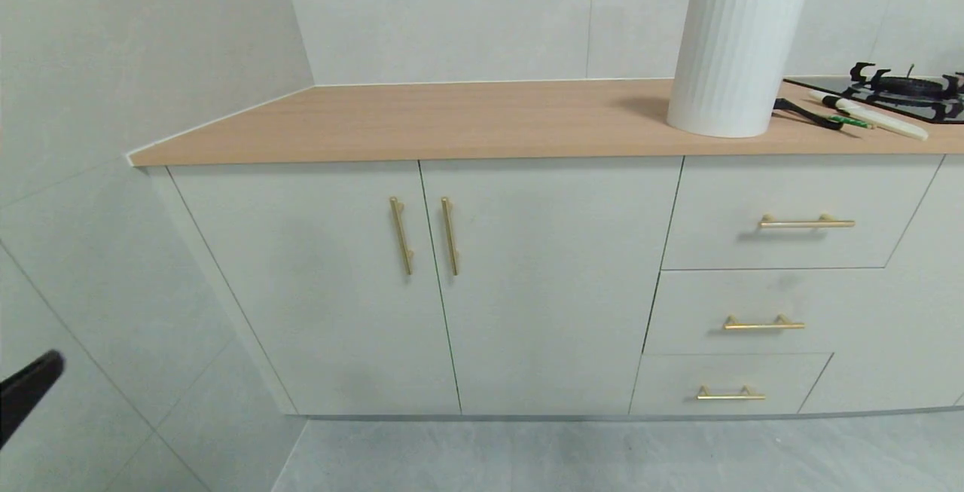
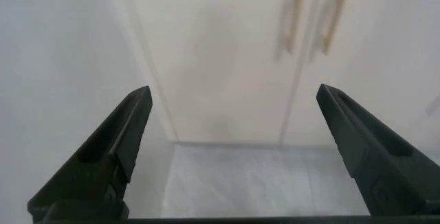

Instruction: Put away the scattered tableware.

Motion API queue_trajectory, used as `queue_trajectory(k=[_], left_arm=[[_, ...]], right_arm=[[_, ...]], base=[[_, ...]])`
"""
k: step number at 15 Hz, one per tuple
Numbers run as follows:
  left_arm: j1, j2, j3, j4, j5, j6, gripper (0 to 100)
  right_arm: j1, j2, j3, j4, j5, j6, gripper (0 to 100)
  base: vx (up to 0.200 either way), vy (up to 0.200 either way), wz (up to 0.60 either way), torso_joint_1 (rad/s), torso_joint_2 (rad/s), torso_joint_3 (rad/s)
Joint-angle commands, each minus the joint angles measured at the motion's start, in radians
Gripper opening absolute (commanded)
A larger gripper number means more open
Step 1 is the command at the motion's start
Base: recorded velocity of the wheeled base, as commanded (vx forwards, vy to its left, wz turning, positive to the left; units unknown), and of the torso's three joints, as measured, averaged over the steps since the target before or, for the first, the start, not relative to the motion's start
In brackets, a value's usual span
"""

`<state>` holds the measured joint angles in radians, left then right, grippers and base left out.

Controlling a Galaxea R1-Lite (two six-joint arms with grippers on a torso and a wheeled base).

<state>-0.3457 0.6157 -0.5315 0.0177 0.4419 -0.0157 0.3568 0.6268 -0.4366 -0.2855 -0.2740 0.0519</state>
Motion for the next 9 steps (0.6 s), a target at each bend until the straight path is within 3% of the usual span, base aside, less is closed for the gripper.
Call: queue_trajectory(k=[1,3,6,8,9], left_arm=[[0.080,-0.298,0.015,0.064,-0.003,0.020,100],[0.129,-0.386,0.031,0.064,-0.022,0.022,100],[0.186,-0.519,0.068,0.061,-0.137,0.023,100],[0.215,-0.518,0.080,0.050,-0.091,0.019,100],[0.228,-0.516,0.094,0.028,-0.038,0.019,100]], right_arm=[[-0.154,-0.386,0.045,0.155,-0.001,-0.078,100],[-0.211,-0.527,0.053,0.236,-0.001,-0.156,100],[-0.245,-0.527,0.041,0.227,-0.085,-0.162,100],[-0.322,-0.559,0.044,0.232,-0.100,-0.164,100],[-0.354,-0.621,0.072,0.267,-0.047,-0.176,100]], base=[[0.000,0.000,0.00,0.000,0.00,0.000],[0.000,0.000,0.00,0.000,0.00,0.000],[0.000,0.000,0.00,0.000,0.00,0.000],[0.000,0.000,0.00,0.000,0.00,0.000],[0.000,0.000,0.00,0.000,0.00,0.000]])
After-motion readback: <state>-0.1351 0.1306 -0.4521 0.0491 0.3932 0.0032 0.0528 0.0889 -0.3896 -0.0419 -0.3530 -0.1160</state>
